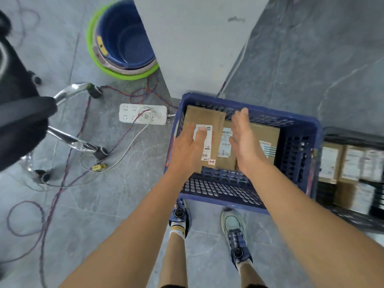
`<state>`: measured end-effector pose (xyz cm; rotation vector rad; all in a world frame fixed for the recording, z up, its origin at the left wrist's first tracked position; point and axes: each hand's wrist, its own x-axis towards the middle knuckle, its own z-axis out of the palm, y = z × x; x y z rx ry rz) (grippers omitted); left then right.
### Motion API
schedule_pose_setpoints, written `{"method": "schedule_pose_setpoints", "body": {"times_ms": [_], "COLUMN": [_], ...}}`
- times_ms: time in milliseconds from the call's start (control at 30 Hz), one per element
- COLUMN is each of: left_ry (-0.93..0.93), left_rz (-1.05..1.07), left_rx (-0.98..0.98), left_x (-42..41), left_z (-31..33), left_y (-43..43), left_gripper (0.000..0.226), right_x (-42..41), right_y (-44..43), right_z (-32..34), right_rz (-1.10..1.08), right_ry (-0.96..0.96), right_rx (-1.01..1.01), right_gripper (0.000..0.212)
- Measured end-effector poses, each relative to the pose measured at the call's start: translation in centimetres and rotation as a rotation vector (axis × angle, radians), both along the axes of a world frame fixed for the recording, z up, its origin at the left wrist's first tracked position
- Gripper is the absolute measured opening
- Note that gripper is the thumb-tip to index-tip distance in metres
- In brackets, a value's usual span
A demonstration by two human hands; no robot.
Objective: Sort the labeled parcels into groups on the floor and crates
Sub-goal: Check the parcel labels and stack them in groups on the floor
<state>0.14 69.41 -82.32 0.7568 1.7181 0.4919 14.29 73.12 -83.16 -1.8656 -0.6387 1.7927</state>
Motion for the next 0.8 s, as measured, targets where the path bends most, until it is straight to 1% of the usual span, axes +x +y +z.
{"method": "schedule_pose_setpoints", "body": {"times_ms": [100, 167, 200, 267, 333, 400, 433, 467, 533, 567, 633, 667, 733, 767, 800], "left_ry": [-0.057, -0.063, -0.068, -0.051, -0.074, -0.099, -0.104, -0.106, -0.091, -0.078, -0.044, -0.011, 0.025, 0.029, 0.034], "left_rz": [0.098, 0.167, 0.211, 0.278, 0.341, 0.445, 0.49, 0.523, 0.581, 0.617, 0.678, 0.69, 0.71, 0.735, 0.759], "left_rx": [0.018, 0.079, 0.092, 0.173, 0.202, 0.234, 0.254, 0.284, 0.346, 0.36, 0.394, 0.429, 0.493, 0.513, 0.525], "left_x": [-0.2, -0.5, -0.6, -1.0, -1.4, -2.0, -2.4, -2.7, -3.1, -3.5, -4.2, -4.6, -5.1, -5.4, -5.6], "left_z": [6.7, 11.7, 14.5, 19.9, 25.8, 31.1, 33.9, 36.4, 41.5, 43.8, 48.6, 50.9, 54.5, 56.4, 58.3], "left_y": [-0.6, -0.8, -1.0, -1.7, -3.1, -5.0, -6.1, -7.2, -9.6, -10.8, -13.5, -14.8, -18.1, -19.9, -21.7], "left_gripper": [0.063, 0.063, 0.055, 0.027, 0.022, 0.044, 0.049, 0.047, 0.052, 0.048, 0.021, 0.02, 0.03, 0.041, 0.051], "right_x": [-0.5, -1.0, -1.3, -2.0, -2.7, -3.5, -4.0, -4.5, -5.4, -6.0, -7.1, -7.8, -9.3, -10.0, -10.7], "right_y": [0.5, 0.5, 0.4, 0.2, -0.3, -1.0, -1.5, -2.0, -3.3, -4.2, -6.1, -7.1, -9.3, -10.6, -12.0], "right_z": [6.2, 10.9, 13.4, 18.6, 24.0, 29.3, 32.0, 34.7, 40.0, 42.5, 47.3, 49.4, 53.2, 55.0, 56.8], "right_rz": [0.035, 0.083, 0.113, 0.176, 0.253, 0.332, 0.369, 0.402, 0.461, 0.489, 0.549, 0.567, 0.597, 0.631, 0.674], "right_ry": [0.061, 0.101, 0.129, 0.189, 0.224, 0.24, 0.246, 0.254, 0.288, 0.316, 0.371, 0.396, 0.427, 0.443, 0.468], "right_rx": [0.107, 0.143, 0.166, 0.232, 0.302, 0.368, 0.397, 0.419, 0.458, 0.481, 0.526, 0.538, 0.557, 0.578, 0.605], "right_gripper": [0.079, 0.089, 0.093, 0.093, 0.088, 0.088, 0.087, 0.087, 0.09, 0.091, 0.096, 0.099, 0.111, 0.114, 0.108]}}
